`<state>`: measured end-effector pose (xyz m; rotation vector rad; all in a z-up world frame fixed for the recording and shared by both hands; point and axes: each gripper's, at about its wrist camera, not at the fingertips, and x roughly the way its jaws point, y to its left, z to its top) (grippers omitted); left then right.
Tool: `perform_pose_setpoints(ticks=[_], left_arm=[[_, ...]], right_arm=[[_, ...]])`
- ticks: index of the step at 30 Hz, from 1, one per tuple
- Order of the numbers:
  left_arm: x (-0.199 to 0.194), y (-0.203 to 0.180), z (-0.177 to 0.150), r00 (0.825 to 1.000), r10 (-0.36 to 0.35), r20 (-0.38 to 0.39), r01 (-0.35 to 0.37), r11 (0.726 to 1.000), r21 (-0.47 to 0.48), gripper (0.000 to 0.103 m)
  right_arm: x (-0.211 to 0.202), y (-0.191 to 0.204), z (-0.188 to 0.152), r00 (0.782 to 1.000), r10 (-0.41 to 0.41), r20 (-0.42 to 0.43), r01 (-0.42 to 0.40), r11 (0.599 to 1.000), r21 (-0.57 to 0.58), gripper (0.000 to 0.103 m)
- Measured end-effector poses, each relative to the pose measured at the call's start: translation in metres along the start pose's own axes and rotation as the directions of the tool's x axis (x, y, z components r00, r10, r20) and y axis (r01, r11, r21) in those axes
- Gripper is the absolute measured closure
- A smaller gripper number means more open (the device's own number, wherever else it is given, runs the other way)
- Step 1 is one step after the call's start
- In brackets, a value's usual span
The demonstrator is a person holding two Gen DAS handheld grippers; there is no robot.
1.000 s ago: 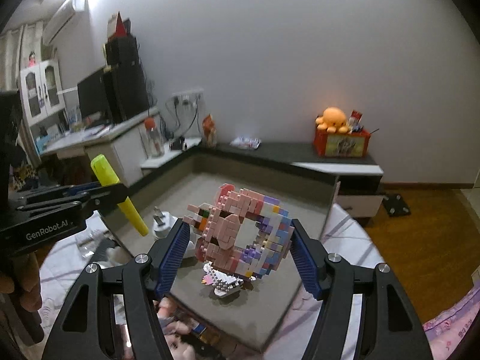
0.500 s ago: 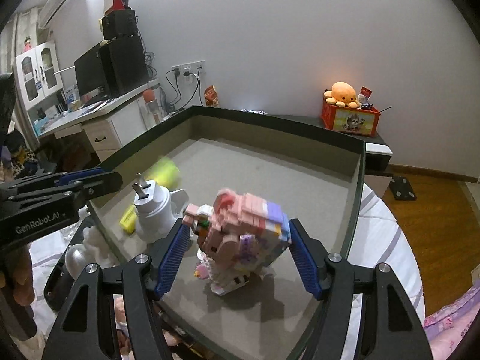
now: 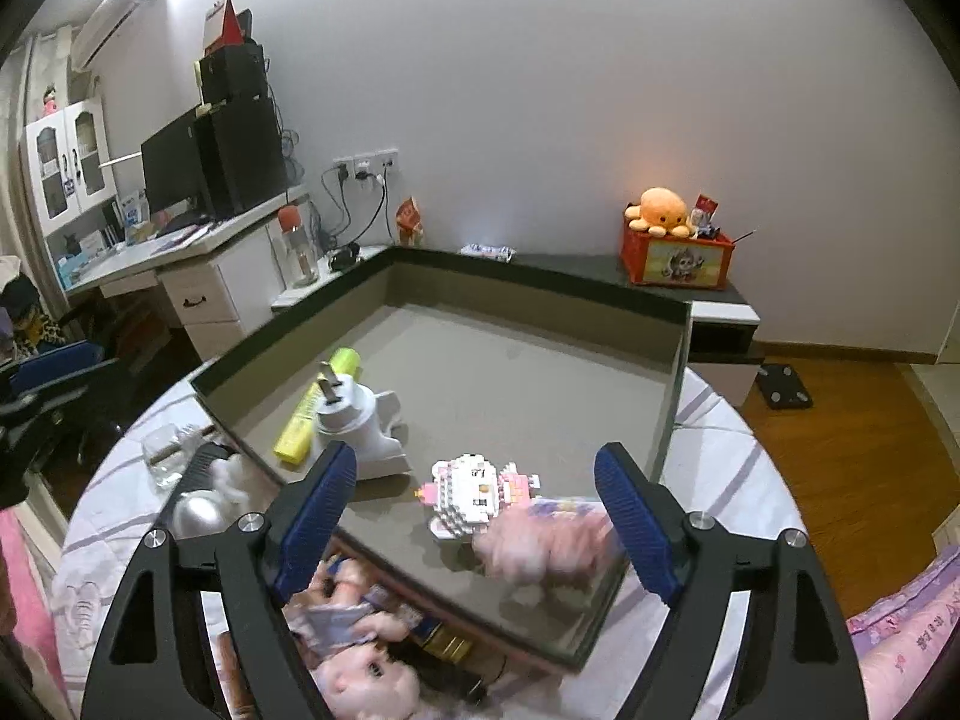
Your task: Organize rigid objects
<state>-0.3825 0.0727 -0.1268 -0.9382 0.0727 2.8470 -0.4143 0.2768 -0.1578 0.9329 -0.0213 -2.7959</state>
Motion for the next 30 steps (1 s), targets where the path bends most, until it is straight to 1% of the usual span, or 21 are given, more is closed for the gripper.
perform_pose_setpoints(ticks=[2,4,7,8,10,12,13,14,15,17,19,20,22,23,25,27,30], left_arm=[[-0.016,0.001,-0.002,1.0,0.009,0.019,-0.009,1.0,-0.001,0.03],[-0.038,0.001,-0.005,0.999,0.013,0.052,-0.013,1.0,0.0,0.022],[-0.073,0.0,-0.013,0.995,0.004,0.103,-0.003,1.0,-0.011,0.011],[-0.083,0.0,-0.015,0.993,-0.005,0.118,0.006,1.0,-0.013,0.01],[-0.11,0.001,-0.02,0.988,-0.011,0.156,0.013,1.0,-0.018,0.004],[-0.132,0.005,-0.025,0.982,-0.028,0.189,0.033,0.999,-0.025,0.002],[-0.142,0.007,-0.027,0.978,-0.035,0.204,0.042,0.999,-0.03,0.002],[-0.155,0.011,-0.028,0.974,-0.034,0.224,0.043,0.998,-0.038,0.002],[-0.169,0.014,-0.03,0.968,-0.017,0.251,0.03,0.998,-0.047,0.001],[-0.191,0.018,-0.032,0.956,0.026,0.293,-0.01,0.998,-0.057,0.0],[-0.214,0.022,-0.037,0.935,0.091,0.343,-0.069,0.995,-0.075,0.0],[-0.228,0.024,-0.04,0.921,0.121,0.37,-0.098,0.992,-0.08,0.0],[-0.244,0.028,-0.046,0.905,0.133,0.405,-0.109,0.991,-0.081,0.0],[-0.253,0.03,-0.049,0.898,0.124,0.421,-0.102,0.992,-0.075,0.0],[-0.264,0.033,-0.055,0.892,0.117,0.437,-0.094,0.993,-0.074,0.0],[-0.275,0.036,-0.061,0.88,0.126,0.458,-0.101,0.992,-0.079,0.0],[-0.285,0.038,-0.067,0.872,0.139,0.47,-0.112,0.99,-0.085,0.0]], right_arm=[[-0.016,0.004,0.0,1.0,0.001,0.018,-0.001,1.0,0.005,0.02],[-0.033,0.009,0.0,0.999,0.0,0.047,0.0,1.0,0.009,0.02],[-0.07,0.022,-0.001,0.994,-0.009,0.111,0.009,1.0,0.003,0.02],[-0.084,0.028,-0.002,0.991,-0.021,0.134,0.02,1.0,0.004,0.019],[-0.107,0.038,-0.004,0.984,-0.034,0.176,0.033,0.999,0.005,0.019],[-0.134,0.049,-0.008,0.975,-0.032,0.22,0.033,0.999,0.0,0.018],[-0.141,0.053,-0.009,0.973,-0.03,0.229,0.031,1.0,-0.003,0.018],[-0.152,0.058,-0.011,0.972,-0.019,0.236,0.021,1.0,-0.007,0.018],[-0.167,0.064,-0.013,0.968,-0.001,0.252,0.004,1.0,-0.013,0.018],[-0.191,0.075,-0.016,0.958,0.004,0.285,0.005,1.0,-0.03,0.018],[-0.211,0.084,-0.018,0.947,-0.006,0.32,0.021,0.999,-0.044,0.018],[-0.223,0.089,-0.019,0.94,-0.011,0.341,0.03,0.998,-0.05,0.018],[-0.243,0.099,-0.022,0.925,-0.035,0.379,0.063,0.996,-0.062,0.017],[-0.252,0.104,-0.025,0.917,-0.049,0.397,0.082,0.994,-0.067,0.016],[-0.266,0.111,-0.029,0.905,-0.071,0.42,0.111,0.991,-0.072,0.016],[-0.279,0.119,-0.032,0.895,-0.076,0.44,0.121,0.99,-0.075,0.016],[-0.292,0.128,-0.036,0.884,-0.082,0.461,0.135,0.987,-0.083,0.016]])
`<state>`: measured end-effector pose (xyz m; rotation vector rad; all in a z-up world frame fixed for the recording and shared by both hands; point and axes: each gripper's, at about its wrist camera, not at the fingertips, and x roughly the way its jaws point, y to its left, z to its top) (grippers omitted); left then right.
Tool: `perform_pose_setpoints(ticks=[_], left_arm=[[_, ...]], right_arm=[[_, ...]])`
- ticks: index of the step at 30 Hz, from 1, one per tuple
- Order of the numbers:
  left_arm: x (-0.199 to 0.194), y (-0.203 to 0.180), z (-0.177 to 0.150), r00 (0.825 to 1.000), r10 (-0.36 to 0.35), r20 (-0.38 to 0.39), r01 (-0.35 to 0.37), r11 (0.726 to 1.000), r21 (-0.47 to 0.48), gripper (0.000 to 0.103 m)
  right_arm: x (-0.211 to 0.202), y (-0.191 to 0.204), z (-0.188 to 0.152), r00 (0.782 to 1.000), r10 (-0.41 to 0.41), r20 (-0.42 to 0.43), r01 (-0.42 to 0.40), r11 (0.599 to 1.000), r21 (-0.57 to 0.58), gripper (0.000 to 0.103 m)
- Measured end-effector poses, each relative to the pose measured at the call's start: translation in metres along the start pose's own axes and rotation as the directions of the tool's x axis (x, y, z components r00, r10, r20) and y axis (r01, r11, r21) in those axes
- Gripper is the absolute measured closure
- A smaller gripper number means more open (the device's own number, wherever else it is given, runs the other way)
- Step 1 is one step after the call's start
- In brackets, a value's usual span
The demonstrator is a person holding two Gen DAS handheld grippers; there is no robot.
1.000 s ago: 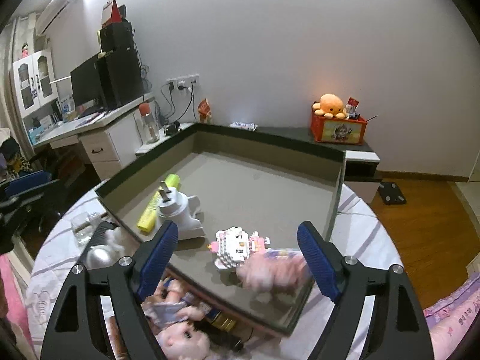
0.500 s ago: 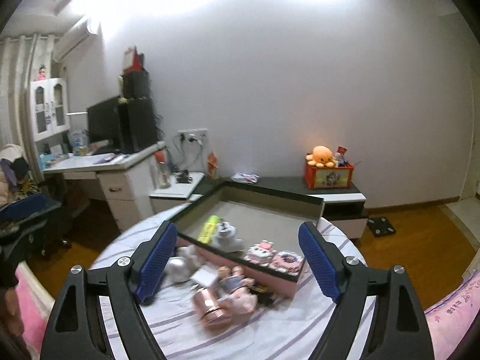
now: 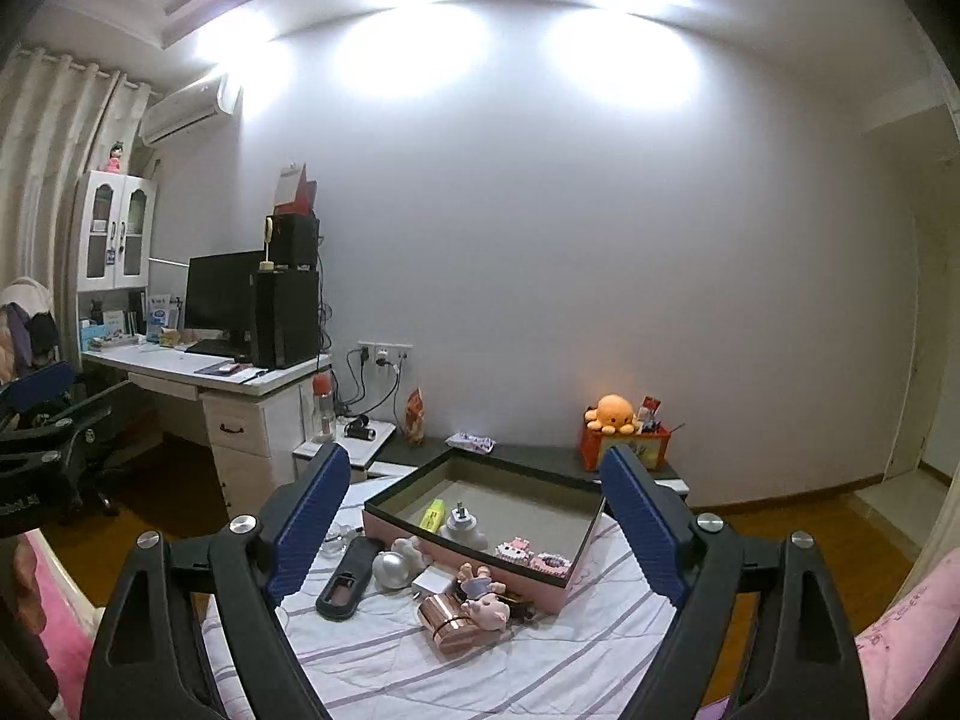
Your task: Organize rigid objects
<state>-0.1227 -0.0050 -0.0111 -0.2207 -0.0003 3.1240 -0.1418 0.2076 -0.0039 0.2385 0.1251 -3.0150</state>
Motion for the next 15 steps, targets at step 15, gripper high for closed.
perform_pose_setpoints(ticks=[15], left_arm=[[-0.013,-0.006,-0.002,1.0,0.009,0.006,-0.009,0.999,0.038,0.0]], right_arm=[[-0.026,0.003,0.001,0.998,-0.047,0.05,0.049,0.998,-0.026,0.0]])
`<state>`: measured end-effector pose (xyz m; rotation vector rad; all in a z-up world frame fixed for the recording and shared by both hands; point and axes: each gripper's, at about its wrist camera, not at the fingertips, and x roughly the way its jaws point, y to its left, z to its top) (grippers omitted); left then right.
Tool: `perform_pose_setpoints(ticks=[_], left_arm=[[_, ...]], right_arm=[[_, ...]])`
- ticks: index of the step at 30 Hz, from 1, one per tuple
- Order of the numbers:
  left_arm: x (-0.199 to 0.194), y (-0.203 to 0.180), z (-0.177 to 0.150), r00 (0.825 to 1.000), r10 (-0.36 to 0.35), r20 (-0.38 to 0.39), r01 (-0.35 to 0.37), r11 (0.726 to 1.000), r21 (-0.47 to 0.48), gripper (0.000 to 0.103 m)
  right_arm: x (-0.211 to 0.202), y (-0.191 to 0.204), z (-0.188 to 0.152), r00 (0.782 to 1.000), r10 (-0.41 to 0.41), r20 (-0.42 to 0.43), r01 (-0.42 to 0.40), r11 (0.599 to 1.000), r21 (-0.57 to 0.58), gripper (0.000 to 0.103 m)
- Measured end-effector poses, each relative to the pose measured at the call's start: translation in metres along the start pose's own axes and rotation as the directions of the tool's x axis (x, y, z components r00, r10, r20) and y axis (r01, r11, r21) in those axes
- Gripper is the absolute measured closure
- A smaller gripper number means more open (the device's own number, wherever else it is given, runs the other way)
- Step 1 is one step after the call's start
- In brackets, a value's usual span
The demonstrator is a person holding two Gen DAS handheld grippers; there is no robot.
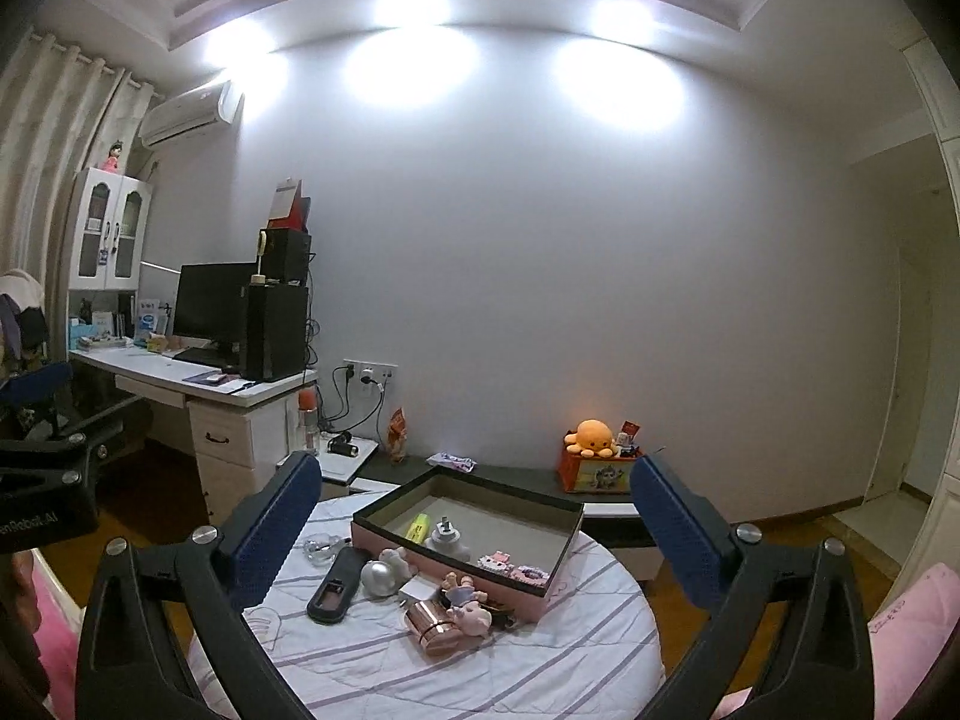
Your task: Organize rigid objects
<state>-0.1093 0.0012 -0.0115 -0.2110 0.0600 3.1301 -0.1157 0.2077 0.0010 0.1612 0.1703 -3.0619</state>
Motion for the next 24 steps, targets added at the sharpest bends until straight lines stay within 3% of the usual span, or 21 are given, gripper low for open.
perform_pose_setpoints(ticks=[14,24], left_arm=[[0.021,-0.012,-0.01,1.0,-0.003,-0.011,0.003,0.999,0.04,0.0],[0.086,-0.027,-0.048,0.982,-0.015,-0.187,0.034,0.995,0.096,0.0]], right_arm=[[0.019,-0.023,-0.018,0.999,-0.025,-0.025,0.026,0.999,0.043,0.0],[0.075,-0.039,-0.061,0.982,-0.005,-0.186,0.02,0.997,0.074,0.0]])
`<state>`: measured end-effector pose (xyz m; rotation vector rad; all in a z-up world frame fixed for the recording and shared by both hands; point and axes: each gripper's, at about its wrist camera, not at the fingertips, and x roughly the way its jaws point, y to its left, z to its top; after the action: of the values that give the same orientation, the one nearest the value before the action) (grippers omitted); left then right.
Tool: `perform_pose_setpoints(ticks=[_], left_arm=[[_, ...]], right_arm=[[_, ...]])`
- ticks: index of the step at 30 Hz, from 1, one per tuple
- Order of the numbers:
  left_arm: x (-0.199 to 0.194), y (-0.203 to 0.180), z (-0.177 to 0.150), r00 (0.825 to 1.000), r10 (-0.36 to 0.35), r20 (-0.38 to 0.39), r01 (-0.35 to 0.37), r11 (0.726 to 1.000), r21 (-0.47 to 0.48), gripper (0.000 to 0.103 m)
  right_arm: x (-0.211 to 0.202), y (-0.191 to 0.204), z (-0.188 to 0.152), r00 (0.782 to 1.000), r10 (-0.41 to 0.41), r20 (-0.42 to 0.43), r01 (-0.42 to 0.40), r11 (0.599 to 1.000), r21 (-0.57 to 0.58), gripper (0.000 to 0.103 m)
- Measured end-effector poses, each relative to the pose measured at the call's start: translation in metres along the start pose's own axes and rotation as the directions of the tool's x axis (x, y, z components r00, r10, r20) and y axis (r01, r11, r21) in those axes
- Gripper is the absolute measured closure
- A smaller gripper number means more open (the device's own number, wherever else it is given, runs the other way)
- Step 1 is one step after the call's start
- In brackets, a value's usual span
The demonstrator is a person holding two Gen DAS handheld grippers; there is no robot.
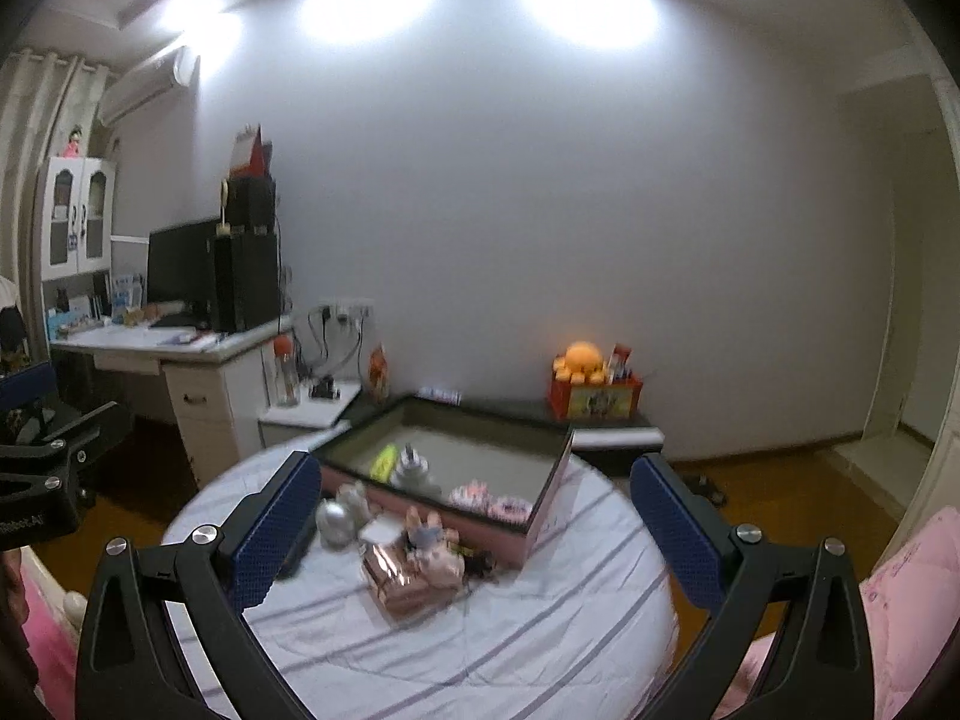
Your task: Organize rigid objects
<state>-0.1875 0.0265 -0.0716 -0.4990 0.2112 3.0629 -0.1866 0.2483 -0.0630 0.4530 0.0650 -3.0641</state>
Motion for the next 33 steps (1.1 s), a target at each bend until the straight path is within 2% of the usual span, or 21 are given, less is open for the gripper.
perform_pose_setpoints(ticks=[2,5,7,9,11,12,13,17,19,24,29,33], left_arm=[[0.017,-0.001,-0.009,0.999,-0.009,-0.047,0.008,1.0,-0.001,0.0],[0.046,0.0,-0.026,0.991,0.001,-0.132,0.0,1.0,0.003,0.0],[0.063,0.0,-0.035,0.984,-0.014,-0.179,0.015,1.0,0.002,0.0],[0.079,-0.004,-0.041,0.974,-0.045,-0.222,0.041,0.999,-0.021,0.0],[0.089,-0.012,-0.046,0.966,-0.1,-0.24,0.09,0.995,-0.051,0.0],[0.097,-0.022,-0.049,0.955,-0.146,-0.258,0.135,0.989,-0.06,0.0],[0.102,-0.028,-0.051,0.95,-0.161,-0.269,0.15,0.987,-0.059,0.0],[0.127,-0.07,-0.056,0.928,-0.19,-0.32,0.182,0.982,-0.053,0.0],[0.143,-0.093,-0.06,0.916,-0.188,-0.355,0.183,0.982,-0.048,0.0],[0.169,-0.124,-0.073,0.889,-0.178,-0.421,0.179,0.983,-0.037,0.0],[0.189,-0.139,-0.083,0.863,-0.168,-0.477,0.166,0.985,-0.046,0.0],[0.201,-0.146,-0.086,0.851,-0.149,-0.503,0.141,0.989,-0.054,0.0]], right_arm=[[0.019,-0.001,-0.011,0.998,0.019,-0.052,-0.019,1.0,0.0,0.0],[0.055,0.001,-0.031,0.981,0.119,-0.155,-0.117,0.993,0.019,0.0],[0.079,0.005,-0.047,0.958,0.181,-0.22,-0.176,0.983,0.042,0.007],[0.102,0.005,-0.061,0.939,0.188,-0.288,-0.181,0.982,0.053,0.019],[0.113,0.001,-0.071,0.931,0.176,-0.319,-0.166,0.984,0.06,0.021],[0.116,-0.004,-0.074,0.931,0.167,-0.325,-0.154,0.986,0.066,0.021],[0.118,-0.01,-0.075,0.932,0.154,-0.329,-0.139,0.988,0.069,0.021],[0.122,-0.039,-0.081,0.936,0.064,-0.345,-0.047,0.997,0.058,0.021],[0.126,-0.057,-0.086,0.932,0.042,-0.361,-0.016,0.997,0.073,0.021],[0.136,-0.08,-0.098,0.916,0.047,-0.397,-0.009,0.995,0.096,0.021],[0.145,-0.09,-0.104,0.909,0.075,-0.411,-0.029,0.993,0.115,0.02],[0.153,-0.094,-0.106,0.906,0.093,-0.413,-0.04,0.99,0.135,0.02]])
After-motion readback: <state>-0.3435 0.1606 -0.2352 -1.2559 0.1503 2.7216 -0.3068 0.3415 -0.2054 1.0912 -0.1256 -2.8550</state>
